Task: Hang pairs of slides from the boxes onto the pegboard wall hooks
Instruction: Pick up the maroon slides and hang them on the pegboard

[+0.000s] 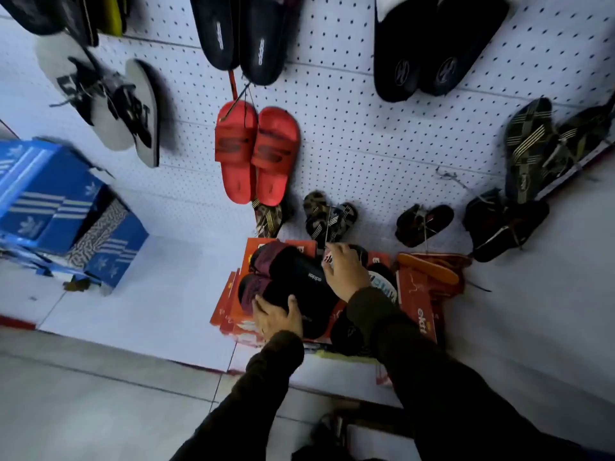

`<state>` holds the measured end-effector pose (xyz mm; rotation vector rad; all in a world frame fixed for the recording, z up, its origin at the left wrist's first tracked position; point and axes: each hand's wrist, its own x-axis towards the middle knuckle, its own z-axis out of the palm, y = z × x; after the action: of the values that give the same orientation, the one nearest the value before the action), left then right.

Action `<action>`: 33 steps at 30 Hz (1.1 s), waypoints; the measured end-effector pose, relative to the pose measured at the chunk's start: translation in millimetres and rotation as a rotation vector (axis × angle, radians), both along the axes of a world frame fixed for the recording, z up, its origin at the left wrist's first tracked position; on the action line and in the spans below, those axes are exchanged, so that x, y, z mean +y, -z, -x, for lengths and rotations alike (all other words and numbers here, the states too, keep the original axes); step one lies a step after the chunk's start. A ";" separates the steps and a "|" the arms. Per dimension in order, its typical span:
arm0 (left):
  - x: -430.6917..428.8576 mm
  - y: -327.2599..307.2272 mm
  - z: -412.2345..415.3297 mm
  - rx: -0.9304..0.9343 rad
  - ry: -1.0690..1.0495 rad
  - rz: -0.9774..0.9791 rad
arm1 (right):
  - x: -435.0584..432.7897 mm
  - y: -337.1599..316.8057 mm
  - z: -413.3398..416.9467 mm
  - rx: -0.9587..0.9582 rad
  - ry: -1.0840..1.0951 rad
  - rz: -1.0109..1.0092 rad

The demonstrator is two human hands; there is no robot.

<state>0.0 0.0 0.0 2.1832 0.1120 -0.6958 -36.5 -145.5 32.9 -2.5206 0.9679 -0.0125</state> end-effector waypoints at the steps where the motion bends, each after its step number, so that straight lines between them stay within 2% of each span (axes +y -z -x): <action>1: 0.3 7.9 -0.6 0.170 -0.094 -0.046 | -2.0 5.8 -5.9 0.077 -0.001 -0.048; 3: 2.3 21.3 -2.5 0.424 -0.230 -0.044 | -5.0 13.2 -16.1 0.197 -0.017 -0.096; 4: 3.1 26.0 -4.6 0.481 -0.278 0.007 | -5.8 12.2 -18.7 0.247 -0.019 -0.109; 9: 5.3 40.3 -7.0 0.592 -0.345 0.189 | -12.0 19.8 -30.4 0.289 -0.012 -0.129; 12: 14.3 38.6 -3.6 0.705 -0.464 0.373 | -15.8 20.3 -34.9 0.296 0.051 -0.249; 15: 24.1 39.2 -4.1 0.773 -0.520 0.464 | -16.1 21.7 -35.7 0.358 0.080 -0.359; 18: 37.5 38.2 -8.0 0.759 -0.535 0.506 | -9.3 24.0 -33.5 0.427 0.130 -0.543; 22: 57.1 35.3 -18.1 0.675 -0.551 0.503 | -1.6 25.8 -23.9 0.351 0.272 -0.769; 25: 64.3 27.1 -33.2 0.556 -0.538 0.526 | 6.6 20.6 -17.9 0.199 0.323 -0.885; 33: 69.4 -42.1 -86.1 0.300 -0.313 0.696 | 27.1 -30.2 -32.7 -0.231 0.407 -0.923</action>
<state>86.1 69.4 42.1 1.3545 0.3093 -0.7393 -3.8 -118.4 63.1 -1.4344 1.0515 0.0169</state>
